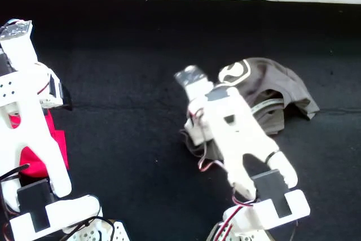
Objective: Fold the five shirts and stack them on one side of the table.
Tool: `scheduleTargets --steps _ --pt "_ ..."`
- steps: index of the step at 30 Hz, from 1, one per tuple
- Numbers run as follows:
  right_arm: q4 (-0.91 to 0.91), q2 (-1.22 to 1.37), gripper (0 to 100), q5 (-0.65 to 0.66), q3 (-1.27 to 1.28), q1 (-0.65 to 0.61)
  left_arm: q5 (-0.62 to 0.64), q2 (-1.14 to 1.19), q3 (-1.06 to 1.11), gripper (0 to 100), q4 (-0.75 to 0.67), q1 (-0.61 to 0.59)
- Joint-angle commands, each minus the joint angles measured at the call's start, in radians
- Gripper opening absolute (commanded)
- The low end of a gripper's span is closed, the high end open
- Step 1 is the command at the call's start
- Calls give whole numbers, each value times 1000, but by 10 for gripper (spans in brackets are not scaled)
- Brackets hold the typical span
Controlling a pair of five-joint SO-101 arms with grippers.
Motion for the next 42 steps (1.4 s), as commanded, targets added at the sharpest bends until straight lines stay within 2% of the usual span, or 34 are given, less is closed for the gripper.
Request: scheduleTargets --steps 1,6,9,14,18,25,29,32,36,42 --pt "182 -33 7 -3 -269 84 -8 -31 -30 203 -6 -5" --pt "450 -31 7 -2 -757 134 -8 -31 56 203 -15 -2" --pt "541 -31 7 -2 -1046 130 -9 -31 101 203 -15 -2" --pt "553 -27 7 18 -1434 97 -9 -33 111 203 -15 -2" --pt "558 -31 7 127 -1630 8 -9 -33 111 203 -12 -2" --pt "552 -31 7 132 -1908 -120 -9 -33 111 203 -12 -2" --pt "568 -24 7 132 -1899 -111 -9 -33 111 203 -14 -1" --pt "595 -22 7 132 -1785 -56 -9 -33 111 203 -9 19" --pt "595 -22 7 135 -1527 28 -5 -33 111 203 -6 87" --pt "585 -22 7 138 -1010 166 -2 -33 111 203 -14 171"
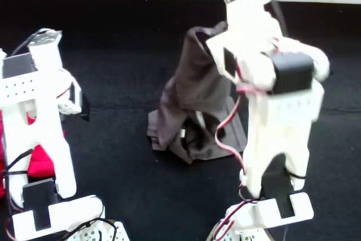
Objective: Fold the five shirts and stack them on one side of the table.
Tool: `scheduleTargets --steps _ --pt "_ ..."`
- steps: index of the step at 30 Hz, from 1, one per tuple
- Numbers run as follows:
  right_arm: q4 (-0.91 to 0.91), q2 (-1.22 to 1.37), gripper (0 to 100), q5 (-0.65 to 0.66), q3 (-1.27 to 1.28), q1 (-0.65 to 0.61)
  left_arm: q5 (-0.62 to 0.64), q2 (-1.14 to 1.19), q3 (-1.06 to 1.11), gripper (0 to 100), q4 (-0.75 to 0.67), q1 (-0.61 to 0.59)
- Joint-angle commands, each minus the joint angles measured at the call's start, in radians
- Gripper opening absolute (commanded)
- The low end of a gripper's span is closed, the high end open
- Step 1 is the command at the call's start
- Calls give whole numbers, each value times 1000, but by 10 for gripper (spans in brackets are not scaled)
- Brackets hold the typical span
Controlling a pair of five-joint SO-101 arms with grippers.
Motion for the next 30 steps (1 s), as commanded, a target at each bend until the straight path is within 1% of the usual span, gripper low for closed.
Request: scheduleTargets --steps 1,4,6,8,10,12,15,18,23,30 --pt "-21 -15 7 12 329 94 -3 -31 -4 203 -14 58" --pt "-114 -22 7 12 565 177 38 -30 1 204 -52 107" --pt "-180 -22 7 14 673 240 75 -30 16 206 -118 143" --pt "-223 -22 7 25 731 309 92 -30 38 206 -193 188" --pt "-237 -22 7 80 768 371 109 -12 53 206 -253 246" --pt "-234 -22 7 132 799 424 121 41 53 207 -290 309" --pt "-234 -24 7 176 842 493 140 163 48 207 -364 403" --pt "-234 -24 7 187 868 530 178 295 -24 207 -410 473" --pt "-237 -24 7 187 914 541 264 469 -254 207 -404 549" --pt "-234 -24 7 187 926 541 265 622 -456 207 -342 618"
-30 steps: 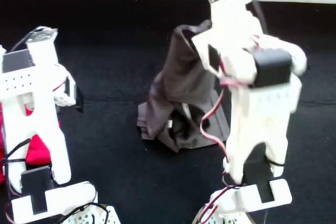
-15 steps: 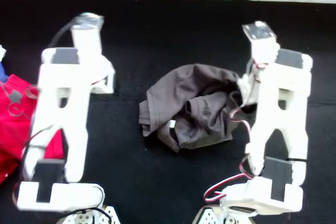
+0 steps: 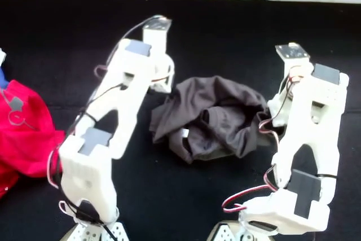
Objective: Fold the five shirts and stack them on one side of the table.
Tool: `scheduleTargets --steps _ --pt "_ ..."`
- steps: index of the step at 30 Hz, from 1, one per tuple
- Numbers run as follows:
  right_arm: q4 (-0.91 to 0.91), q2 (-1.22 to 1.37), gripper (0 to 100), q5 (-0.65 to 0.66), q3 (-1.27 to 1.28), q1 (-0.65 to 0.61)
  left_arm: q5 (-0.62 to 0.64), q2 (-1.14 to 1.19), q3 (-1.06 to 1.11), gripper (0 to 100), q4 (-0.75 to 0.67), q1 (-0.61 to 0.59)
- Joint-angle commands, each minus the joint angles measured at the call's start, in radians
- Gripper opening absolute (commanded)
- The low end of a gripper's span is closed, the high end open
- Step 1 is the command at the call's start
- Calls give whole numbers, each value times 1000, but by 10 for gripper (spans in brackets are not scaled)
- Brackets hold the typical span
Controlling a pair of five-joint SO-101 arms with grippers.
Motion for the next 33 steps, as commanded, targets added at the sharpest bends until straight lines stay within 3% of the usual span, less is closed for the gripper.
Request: scheduleTargets --steps 1,11,23,28,33 --pt "-8 -25 7 9 -1 13 6 31 -119 207 37 42" --pt "-10 -25 7 9 -7 10 5 45 -387 207 261 71" --pt "-8 -25 7 9 -7 4 6 318 -340 207 -38 51" --pt "-10 -25 7 6 -4 4 6 331 -338 200 -57 44" --pt "-15 -25 7 3 -7 2 3 325 -348 0 14 48"
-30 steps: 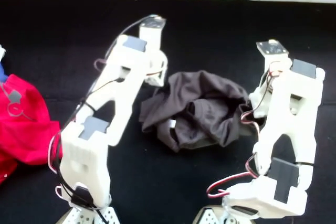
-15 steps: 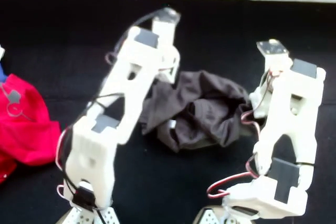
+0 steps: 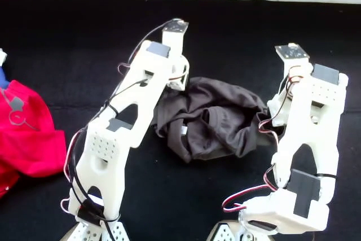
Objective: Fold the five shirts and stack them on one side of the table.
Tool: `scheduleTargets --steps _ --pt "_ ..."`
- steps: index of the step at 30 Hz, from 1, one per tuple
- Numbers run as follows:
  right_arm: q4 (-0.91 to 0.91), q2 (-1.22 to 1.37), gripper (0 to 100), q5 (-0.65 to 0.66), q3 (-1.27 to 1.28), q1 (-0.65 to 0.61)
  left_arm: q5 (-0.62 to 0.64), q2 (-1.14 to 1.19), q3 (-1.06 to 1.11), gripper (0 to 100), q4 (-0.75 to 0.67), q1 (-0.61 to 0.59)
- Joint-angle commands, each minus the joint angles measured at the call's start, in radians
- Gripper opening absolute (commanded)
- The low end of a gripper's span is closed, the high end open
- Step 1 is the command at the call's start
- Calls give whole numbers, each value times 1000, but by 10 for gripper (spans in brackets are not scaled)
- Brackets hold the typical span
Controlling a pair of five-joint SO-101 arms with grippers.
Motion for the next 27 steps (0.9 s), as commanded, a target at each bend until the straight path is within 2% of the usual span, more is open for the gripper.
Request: scheduleTargets --steps 1,5,9,12,15,21,27 --pt "-13 -27 7 3 -10 1 2 -13 -35 25 64 -4" --pt "-15 -27 7 -8 -10 -58 0 -13 -176 10 235 -28" --pt "-15 -28 6 -118 -61 -147 -2 -13 -409 10 442 -81" --pt "-16 -62 6 -170 -165 -205 -38 -13 -598 10 546 -134" --pt "-18 -104 6 -170 -302 -251 -103 -39 -693 9 548 -205" --pt "-104 -131 6 -169 -529 -255 -114 -275 -702 9 548 -303" --pt "-130 -133 6 -167 -750 -257 -249 -544 -702 9 546 -343"
